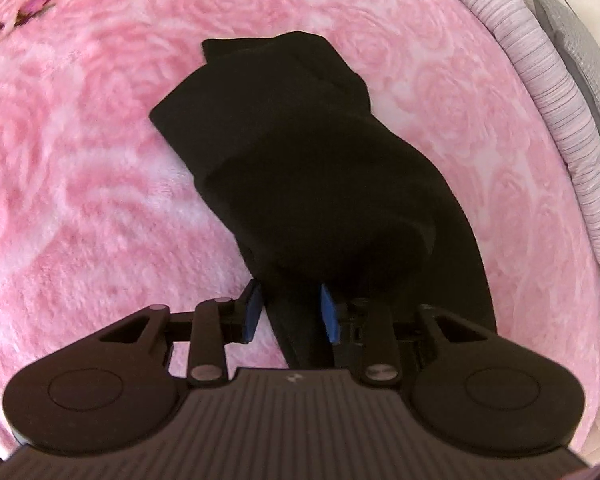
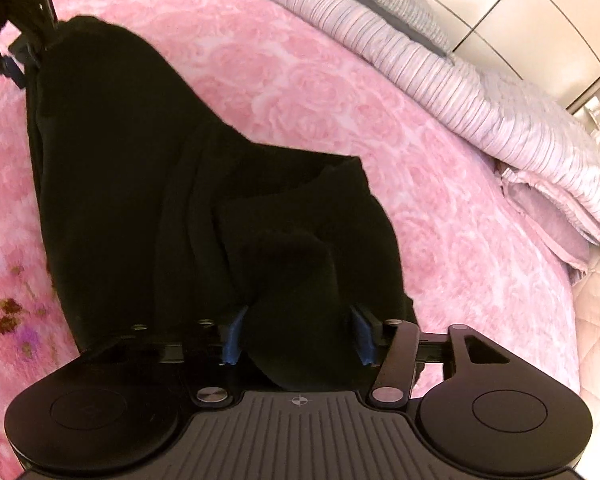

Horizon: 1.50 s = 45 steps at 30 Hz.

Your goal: Fold clothes

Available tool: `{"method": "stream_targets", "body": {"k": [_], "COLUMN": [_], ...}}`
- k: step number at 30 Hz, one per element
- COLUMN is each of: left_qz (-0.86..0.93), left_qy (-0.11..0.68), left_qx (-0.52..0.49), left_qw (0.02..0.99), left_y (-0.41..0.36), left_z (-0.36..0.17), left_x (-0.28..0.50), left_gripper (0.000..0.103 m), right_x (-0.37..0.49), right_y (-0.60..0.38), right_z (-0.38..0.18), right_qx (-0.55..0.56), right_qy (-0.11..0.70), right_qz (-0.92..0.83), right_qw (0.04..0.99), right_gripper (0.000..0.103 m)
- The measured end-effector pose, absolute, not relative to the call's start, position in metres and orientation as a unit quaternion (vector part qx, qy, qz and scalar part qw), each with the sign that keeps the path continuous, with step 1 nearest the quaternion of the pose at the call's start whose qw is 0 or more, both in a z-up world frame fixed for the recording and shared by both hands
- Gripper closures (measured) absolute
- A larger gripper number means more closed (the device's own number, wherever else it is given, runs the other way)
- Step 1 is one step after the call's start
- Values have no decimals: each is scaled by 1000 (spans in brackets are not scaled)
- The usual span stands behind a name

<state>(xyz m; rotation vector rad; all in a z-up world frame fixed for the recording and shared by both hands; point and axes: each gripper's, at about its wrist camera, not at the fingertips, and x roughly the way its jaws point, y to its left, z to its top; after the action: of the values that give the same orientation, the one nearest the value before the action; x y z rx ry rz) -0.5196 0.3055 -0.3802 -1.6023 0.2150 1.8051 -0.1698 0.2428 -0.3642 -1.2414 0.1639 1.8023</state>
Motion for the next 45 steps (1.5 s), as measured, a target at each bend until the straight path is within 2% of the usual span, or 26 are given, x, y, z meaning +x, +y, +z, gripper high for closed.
{"method": "stream_targets", "body": {"k": [1,3,4,8,11,17,21,23,25,28,32,35,36,38,40,45], "left_qz": [701,704,704,709,725,763,769,753,747,741,741,747,749,753,758,771], "left_qy": [94,101,97,89,92,49,-18,10,56,116,125,108,98,79,54,-23], "left_qx": [-611,-600,-597,-582,-534,-446,-422,-447,-465,-517,-568,-574,-575,-578,-579,-575], "left_qw": [355,367,373,389,425,465,480,483,472,413,336,318,314,305,296,273], "left_y": [306,303,300,299,306,310,275,261,240,205,165,151,148,140,135,126], "left_z": [-383,-385,-386,-375,-345,-267,-227,-232,-246,-292,-337,-341,-342,-342,-342,-341], "left_x": [-517,-516,-517,-521,-520,-541,-571,-568,-558,-547,-554,-565,-568,-575,-583,-609], "left_gripper": [87,96,99,101,101,100,96,96,96,96,96,95,94,89,79,72], "right_x": [-167,-162,-159,-142,-112,-28,29,48,60,72,78,86,91,96,99,120], "right_y": [244,246,247,259,282,307,277,263,251,231,206,202,204,201,205,221], "right_z": [-362,-358,-355,-332,-290,-197,-167,-177,-211,-268,-324,-330,-328,-324,-325,-347], "right_qx": [-498,-488,-483,-436,-348,-144,-53,-52,-88,-173,-260,-246,-224,-184,-149,-70], "right_qy": [69,74,76,117,168,223,278,347,442,546,612,618,615,613,622,650], "right_qz": [734,740,743,759,766,740,681,635,572,470,389,393,405,416,417,406], "right_qw": [456,457,458,470,514,618,675,688,685,672,638,635,639,646,646,639], "right_gripper": [77,91,94,96,97,98,98,97,97,97,97,96,95,80,40,36]}}
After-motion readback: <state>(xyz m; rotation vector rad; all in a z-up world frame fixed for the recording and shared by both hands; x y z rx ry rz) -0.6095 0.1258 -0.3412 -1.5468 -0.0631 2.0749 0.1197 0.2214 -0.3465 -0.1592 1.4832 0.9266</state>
